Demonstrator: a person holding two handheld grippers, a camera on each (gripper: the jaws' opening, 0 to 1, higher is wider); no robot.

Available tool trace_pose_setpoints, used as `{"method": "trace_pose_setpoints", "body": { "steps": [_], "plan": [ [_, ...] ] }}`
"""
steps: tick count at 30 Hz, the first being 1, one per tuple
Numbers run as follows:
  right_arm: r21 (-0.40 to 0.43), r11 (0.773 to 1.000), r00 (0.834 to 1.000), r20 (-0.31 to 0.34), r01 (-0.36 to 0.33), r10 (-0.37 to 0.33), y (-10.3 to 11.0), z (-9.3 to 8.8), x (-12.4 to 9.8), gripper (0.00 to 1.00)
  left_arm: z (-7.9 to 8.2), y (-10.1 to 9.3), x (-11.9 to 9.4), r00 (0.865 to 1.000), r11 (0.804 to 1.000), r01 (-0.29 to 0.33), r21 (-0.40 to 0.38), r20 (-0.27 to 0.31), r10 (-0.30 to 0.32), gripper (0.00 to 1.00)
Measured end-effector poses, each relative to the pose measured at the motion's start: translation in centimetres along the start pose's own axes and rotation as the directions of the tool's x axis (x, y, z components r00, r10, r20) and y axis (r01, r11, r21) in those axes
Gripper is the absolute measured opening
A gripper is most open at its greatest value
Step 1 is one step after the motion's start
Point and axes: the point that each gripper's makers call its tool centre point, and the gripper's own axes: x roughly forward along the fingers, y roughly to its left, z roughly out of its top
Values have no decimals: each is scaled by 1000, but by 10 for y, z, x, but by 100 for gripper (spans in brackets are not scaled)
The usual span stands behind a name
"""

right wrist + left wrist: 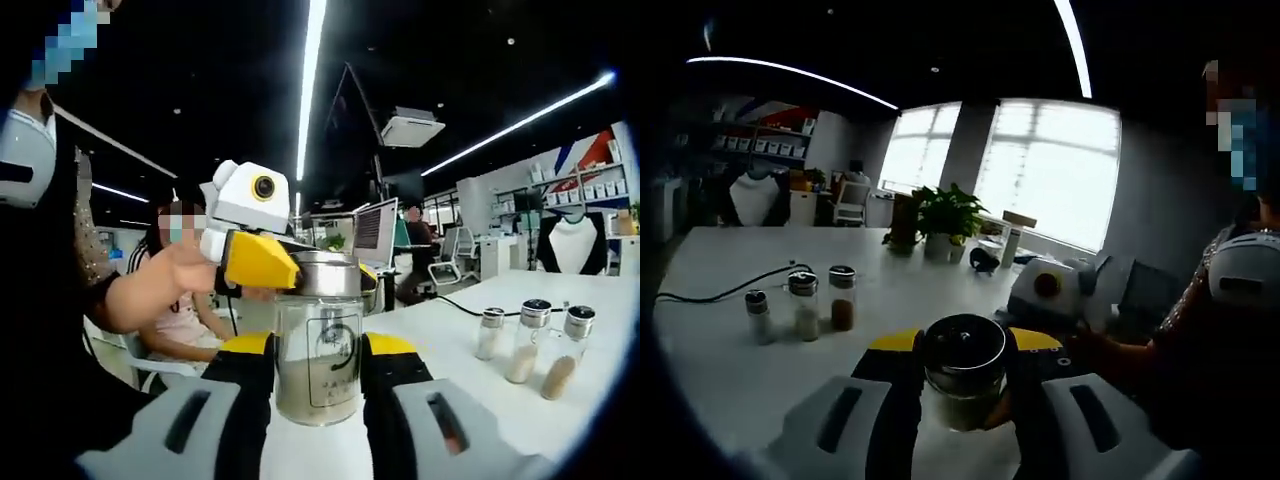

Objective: Rotate the seasoning bottle until the label or dispensing opening points toward the visible target arrow and the bottle remains upright within the marked orientation range

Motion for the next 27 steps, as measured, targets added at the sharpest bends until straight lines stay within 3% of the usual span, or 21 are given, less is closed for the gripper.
{"method": "trace_pose_setpoints", "body": {
  "steps": [3,6,12,15,18,21,23,25,27],
  "plan": [
    [19,996,996,-21,91,-91,-9,-2,5,30,2,9,1,996,997,-72,-11,44,73,33],
    [60,978,980,-28,198,-197,-20,-1,8,30,5,19,2,984,988,-145,-42,97,149,33],
    [-12,920,918,-51,392,-392,-38,0,12,31,8,30,8,946,955,-296,-9,135,294,34],
    [-61,890,890,-41,452,-455,-44,5,13,31,12,35,8,921,935,-350,-48,164,353,34],
    [-118,850,853,-41,514,-521,-49,6,10,31,14,37,9,906,924,-374,-84,181,383,34],
    [-161,825,831,-47,542,-554,-51,6,9,31,14,37,11,904,922,-378,-90,181,388,34],
    [-175,824,830,-53,539,-555,-51,5,7,31,13,37,11,907,923,-374,-86,175,384,34],
    [-191,829,836,-64,526,-545,-51,3,4,31,9,33,13,926,936,-349,-47,138,352,34],
    [-177,850,854,-71,497,-515,-48,2,3,31,6,29,14,942,949,-315,-5,117,313,34]
  ]
}}
